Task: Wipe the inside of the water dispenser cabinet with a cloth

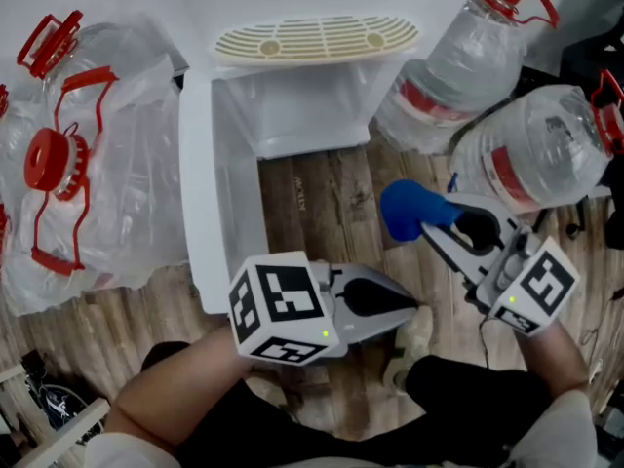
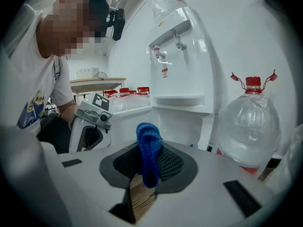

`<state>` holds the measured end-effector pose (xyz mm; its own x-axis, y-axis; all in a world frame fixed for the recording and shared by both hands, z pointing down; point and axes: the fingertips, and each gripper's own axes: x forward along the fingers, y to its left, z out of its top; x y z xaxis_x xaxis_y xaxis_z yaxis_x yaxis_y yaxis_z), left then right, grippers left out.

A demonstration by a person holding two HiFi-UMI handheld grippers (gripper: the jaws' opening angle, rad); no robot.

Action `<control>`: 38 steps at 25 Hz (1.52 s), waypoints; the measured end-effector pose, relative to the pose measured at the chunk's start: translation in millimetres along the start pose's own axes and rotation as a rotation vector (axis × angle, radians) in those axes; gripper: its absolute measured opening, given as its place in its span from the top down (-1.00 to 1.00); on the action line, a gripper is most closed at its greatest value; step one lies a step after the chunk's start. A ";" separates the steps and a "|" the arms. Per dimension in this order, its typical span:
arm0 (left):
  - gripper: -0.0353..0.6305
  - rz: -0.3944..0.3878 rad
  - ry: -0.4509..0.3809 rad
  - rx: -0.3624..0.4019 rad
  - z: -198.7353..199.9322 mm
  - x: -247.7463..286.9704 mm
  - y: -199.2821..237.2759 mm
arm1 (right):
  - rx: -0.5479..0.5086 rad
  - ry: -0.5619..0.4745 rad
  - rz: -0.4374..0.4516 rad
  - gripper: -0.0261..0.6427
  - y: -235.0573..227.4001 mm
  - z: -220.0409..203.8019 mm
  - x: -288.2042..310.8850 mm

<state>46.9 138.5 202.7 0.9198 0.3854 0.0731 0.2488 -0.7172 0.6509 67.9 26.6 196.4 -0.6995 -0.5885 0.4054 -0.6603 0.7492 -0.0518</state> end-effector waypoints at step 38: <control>0.89 0.236 -0.112 0.020 45.5 1.6 46.2 | -0.386 0.188 -0.113 0.67 -143.6 -53.1 347.6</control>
<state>73.6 79.6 198.5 0.9807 0.1398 0.1366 0.0277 -0.7913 0.6108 -66.0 -269.4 393.2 -0.5432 -0.6347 0.5496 -0.5548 0.7627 0.3325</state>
